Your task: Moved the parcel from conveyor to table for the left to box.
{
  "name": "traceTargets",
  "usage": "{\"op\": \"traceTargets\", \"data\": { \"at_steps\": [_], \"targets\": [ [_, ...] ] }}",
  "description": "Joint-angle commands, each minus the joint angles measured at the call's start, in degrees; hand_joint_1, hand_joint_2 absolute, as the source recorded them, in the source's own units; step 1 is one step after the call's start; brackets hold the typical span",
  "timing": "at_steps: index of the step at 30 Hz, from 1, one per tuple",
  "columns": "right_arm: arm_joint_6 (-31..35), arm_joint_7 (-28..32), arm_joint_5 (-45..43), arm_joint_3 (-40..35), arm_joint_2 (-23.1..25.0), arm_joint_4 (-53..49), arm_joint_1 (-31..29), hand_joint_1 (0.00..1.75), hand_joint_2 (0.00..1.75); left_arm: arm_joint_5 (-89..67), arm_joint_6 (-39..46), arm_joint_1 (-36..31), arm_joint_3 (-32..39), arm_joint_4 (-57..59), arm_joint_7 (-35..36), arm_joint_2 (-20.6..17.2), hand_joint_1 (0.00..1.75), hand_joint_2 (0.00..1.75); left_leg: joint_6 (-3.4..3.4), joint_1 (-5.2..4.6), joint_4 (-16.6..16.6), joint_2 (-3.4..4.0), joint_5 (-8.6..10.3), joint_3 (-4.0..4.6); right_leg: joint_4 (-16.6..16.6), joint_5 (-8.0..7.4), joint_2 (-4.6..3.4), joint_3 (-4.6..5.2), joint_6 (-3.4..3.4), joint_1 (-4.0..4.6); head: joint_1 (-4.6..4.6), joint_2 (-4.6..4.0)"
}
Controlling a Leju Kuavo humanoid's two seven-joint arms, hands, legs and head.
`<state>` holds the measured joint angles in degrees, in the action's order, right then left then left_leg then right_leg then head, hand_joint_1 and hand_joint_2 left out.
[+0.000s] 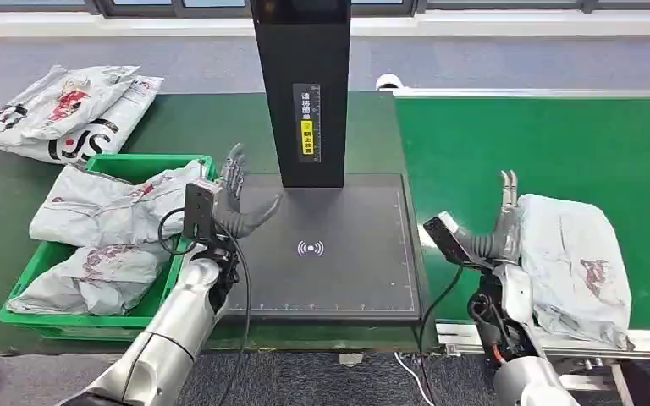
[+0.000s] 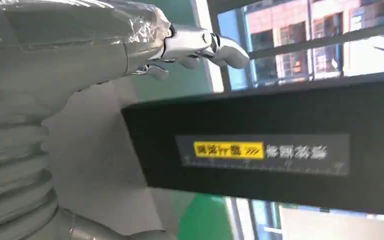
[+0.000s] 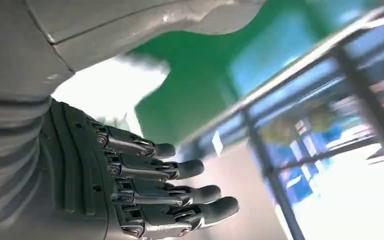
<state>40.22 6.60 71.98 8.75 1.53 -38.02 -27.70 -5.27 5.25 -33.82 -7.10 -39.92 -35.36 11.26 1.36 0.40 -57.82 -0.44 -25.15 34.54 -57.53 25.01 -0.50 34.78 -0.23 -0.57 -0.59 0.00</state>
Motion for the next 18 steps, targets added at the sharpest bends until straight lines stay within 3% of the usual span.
{"op": "traceTargets", "data": {
  "at_steps": [1,5,18],
  "targets": [
    [-0.22,-20.71,16.99,10.56,-7.34,15.45,-0.99,0.00,1.75,0.73,0.15,0.04,-4.23,9.51,-2.19,-1.49,0.00,1.75,-0.10,0.02,0.35,-0.36,0.05,-0.45,0.44,0.05,0.48,-0.64,0.05,0.05,0.00,0.00],
    [-0.22,-23.38,17.89,10.23,-8.22,17.61,-1.18,0.00,1.75,0.89,0.05,0.75,-3.86,8.81,-2.10,-1.90,0.00,1.75,-0.10,-0.03,0.20,0.02,-0.08,-0.33,0.23,0.05,0.10,-0.38,0.04,-0.01,0.02,0.00],
    [-3.87,-30.05,17.89,7.54,-9.34,23.11,-1.50,0.00,1.75,0.16,-0.26,0.08,-4.41,9.82,-0.09,-1.65,0.00,1.75,-0.11,0.00,0.07,0.06,-0.05,-0.09,0.08,0.04,0.06,-0.12,0.04,0.02,0.02,-0.02]
  ]
}}
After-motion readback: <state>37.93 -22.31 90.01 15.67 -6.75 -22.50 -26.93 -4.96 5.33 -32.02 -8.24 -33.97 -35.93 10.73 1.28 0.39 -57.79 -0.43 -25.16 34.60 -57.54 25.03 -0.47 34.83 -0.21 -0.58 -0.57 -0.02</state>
